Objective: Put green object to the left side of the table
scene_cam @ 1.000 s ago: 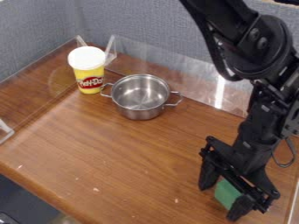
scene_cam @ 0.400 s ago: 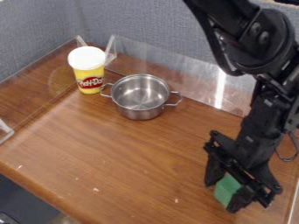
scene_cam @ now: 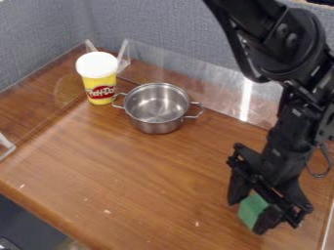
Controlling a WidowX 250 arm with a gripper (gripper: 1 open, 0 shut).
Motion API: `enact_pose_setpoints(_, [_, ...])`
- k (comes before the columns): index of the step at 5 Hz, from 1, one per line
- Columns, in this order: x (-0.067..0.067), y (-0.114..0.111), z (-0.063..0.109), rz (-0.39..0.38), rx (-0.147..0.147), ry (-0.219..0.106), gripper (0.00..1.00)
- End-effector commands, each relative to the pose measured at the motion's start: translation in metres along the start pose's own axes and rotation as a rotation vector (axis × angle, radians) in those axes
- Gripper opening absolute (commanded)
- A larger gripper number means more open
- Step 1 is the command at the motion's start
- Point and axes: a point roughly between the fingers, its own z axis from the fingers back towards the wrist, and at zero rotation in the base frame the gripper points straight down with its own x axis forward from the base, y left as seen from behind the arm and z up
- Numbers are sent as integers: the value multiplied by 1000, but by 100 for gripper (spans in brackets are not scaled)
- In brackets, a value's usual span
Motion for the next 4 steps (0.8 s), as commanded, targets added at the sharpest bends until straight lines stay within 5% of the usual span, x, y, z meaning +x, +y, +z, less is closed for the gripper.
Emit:
enact_pose_setpoints(1, [9,3,21,-4,3,-84,0])
enact_pose_setpoints(2, [10,3,16,-10,2,-84,100])
enact_pose_setpoints(3, [12,3,13,-21,6,-85,0])
enact_pose_setpoints(4, [6,12,30,8,18,-117,0])
